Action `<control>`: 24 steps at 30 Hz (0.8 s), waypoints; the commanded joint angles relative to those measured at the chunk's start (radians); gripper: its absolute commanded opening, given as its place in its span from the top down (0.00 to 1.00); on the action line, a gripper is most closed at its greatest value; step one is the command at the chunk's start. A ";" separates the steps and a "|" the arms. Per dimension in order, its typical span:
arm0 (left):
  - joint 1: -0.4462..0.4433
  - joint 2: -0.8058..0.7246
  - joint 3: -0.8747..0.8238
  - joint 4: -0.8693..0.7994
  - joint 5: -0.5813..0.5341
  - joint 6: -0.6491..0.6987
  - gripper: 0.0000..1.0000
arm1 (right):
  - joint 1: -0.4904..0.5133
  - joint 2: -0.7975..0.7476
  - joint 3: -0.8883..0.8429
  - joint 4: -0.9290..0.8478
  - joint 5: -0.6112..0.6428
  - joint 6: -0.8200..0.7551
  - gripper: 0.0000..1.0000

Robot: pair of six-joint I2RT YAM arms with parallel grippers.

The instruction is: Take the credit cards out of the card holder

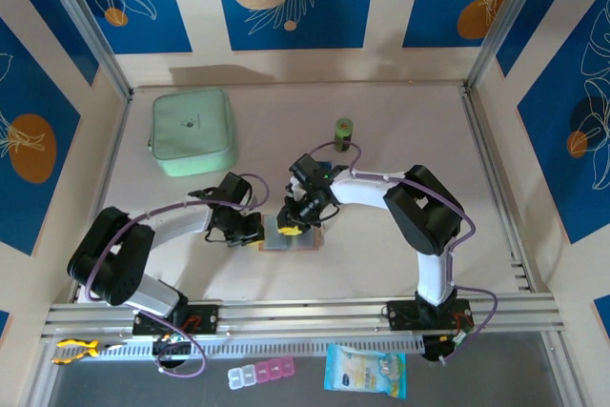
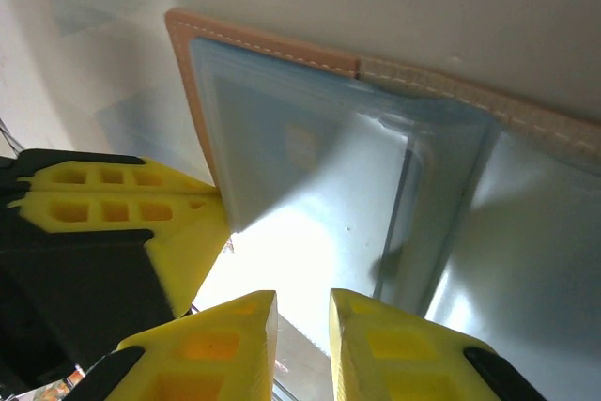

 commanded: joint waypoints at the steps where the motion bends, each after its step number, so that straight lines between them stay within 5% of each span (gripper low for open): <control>1: -0.005 -0.001 -0.018 0.003 0.018 -0.013 0.92 | 0.007 0.020 0.024 -0.016 -0.022 -0.002 0.77; 15: -0.005 -0.004 -0.018 -0.007 0.010 -0.011 0.92 | -0.001 -0.013 0.023 -0.157 0.102 -0.029 0.79; 24: -0.004 -0.057 0.035 -0.031 0.007 -0.018 0.90 | -0.017 -0.020 -0.032 -0.032 0.008 -0.026 0.80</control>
